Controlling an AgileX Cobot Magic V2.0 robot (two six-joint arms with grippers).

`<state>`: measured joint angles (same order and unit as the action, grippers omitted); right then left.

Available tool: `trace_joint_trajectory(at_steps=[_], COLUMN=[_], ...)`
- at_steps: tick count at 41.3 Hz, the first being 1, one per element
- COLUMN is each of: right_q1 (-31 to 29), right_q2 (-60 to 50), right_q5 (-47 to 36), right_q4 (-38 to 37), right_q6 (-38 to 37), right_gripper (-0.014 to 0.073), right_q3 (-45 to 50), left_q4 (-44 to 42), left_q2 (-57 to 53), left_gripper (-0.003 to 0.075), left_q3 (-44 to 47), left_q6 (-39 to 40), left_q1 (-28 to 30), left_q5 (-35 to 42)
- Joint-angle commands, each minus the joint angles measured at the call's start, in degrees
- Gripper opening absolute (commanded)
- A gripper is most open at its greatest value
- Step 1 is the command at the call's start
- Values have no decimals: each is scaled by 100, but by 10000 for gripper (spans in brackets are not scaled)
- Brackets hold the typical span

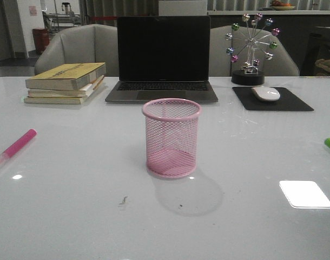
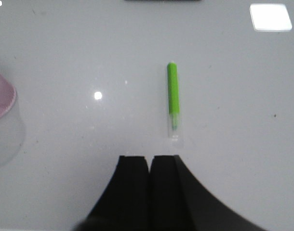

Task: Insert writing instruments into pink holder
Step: 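Lower the right gripper and grasp the green marker upright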

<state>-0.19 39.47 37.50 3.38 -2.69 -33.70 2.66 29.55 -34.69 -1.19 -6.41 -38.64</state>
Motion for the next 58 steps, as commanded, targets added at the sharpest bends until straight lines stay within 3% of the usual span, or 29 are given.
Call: trace_joint_trajectory(at_steps=[1,4,7,10,15,26,32,58], right_q1=[-35,-35,-57,-125,-275,-442,-442,-437], right_q2=[367,605,863,1159,1781,3369,4227,6767], right_q5=[-317,-320,-333,-335,-346,-373,-314,-29], right_q4=[-98,-212,-288,-288,-284,-284,-282,-293], right_q6=[52,52,52,47,47,47,50,310], right_gripper=[148,300,444,520,518,518,518,518], right_q3=[-138,-138,-167,-277,-569,-1506,-2072,-4048], left_q4=[62,54,27,76,76,32,32,32], left_q2=[183,259,362,468,656,925,935,935], left_gripper=[262,419,522,551,549,549,549,549], left_q3=[-143,-143,-143,-143,-143,-143,-143,-143], left_q6=[12,1,-6,-6,-6,-6,-6,-6], left_q1=[-40,-40,-40,-134,-581,-2168,-2639,-2797], left_q5=[573,665,772,822,997,1177,1177,1177])
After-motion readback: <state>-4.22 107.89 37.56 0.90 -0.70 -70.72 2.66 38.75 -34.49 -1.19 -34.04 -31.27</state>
